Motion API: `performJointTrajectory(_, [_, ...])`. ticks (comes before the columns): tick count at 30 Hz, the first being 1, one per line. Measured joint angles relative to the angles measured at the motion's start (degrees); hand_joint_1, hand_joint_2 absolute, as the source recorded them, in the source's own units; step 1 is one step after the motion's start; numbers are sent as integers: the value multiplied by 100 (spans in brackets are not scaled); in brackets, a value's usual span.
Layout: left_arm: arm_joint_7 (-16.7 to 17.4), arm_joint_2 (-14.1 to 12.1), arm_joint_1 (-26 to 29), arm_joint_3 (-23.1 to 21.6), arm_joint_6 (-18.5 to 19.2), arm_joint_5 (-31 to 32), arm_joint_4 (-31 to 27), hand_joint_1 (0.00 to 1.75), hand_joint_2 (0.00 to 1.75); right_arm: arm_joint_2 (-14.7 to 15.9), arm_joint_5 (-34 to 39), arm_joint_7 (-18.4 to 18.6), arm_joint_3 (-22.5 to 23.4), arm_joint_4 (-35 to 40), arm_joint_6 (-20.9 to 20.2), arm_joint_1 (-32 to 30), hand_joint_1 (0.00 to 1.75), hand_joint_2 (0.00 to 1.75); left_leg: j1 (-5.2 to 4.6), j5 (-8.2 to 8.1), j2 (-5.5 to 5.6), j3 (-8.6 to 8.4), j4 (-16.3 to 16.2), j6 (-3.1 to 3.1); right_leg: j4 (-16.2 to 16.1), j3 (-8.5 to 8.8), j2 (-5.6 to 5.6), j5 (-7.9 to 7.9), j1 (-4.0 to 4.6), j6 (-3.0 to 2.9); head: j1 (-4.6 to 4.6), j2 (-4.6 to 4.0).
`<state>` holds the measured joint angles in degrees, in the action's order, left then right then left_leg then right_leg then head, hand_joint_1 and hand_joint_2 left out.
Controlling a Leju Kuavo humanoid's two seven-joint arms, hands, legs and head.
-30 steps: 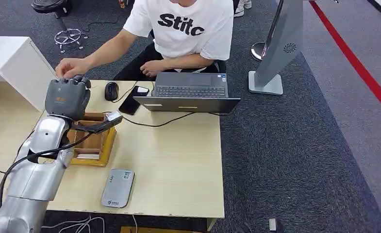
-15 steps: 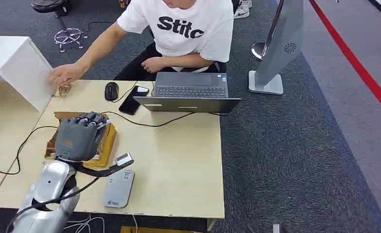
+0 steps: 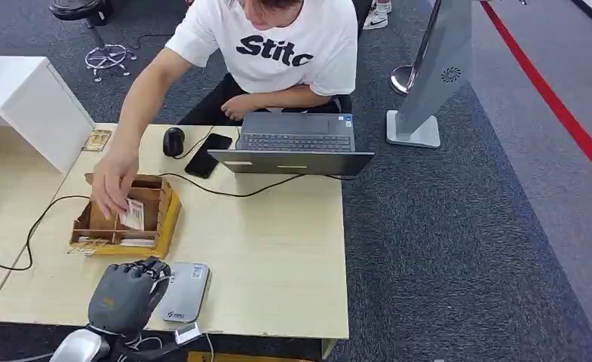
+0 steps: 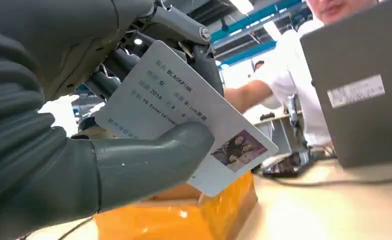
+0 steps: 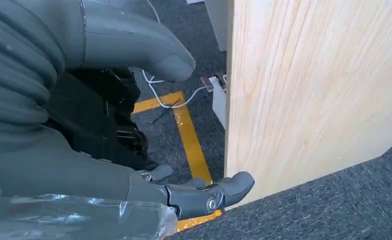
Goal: Pass the card to the sensor for recognition and then transmit it.
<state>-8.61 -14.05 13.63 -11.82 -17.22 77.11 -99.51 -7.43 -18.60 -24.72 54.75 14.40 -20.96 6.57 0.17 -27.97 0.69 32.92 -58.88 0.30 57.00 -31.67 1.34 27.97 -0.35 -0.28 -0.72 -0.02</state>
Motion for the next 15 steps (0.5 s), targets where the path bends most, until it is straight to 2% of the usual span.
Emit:
performJointTrajectory(4, [26,-15,108,0,70,-11,0,175,175,0,-2,-7,7,0,11,0,0,175,0,1,0,-1,0,1,0,3,-1,-1,0,0,0,0])
performJointTrajectory(9, [123,-33,150,0,404,-127,65,175,175,2,-46,-55,9,0,17,2,0,175,0,1,0,-2,0,1,0,4,-4,-1,0,0,0,0])
performJointTrajectory(15, [182,-46,161,0,448,-170,290,175,175,2,-63,2,9,0,90,4,0,175,0,1,1,-2,0,0,0,3,-4,-1,0,0,0,0])
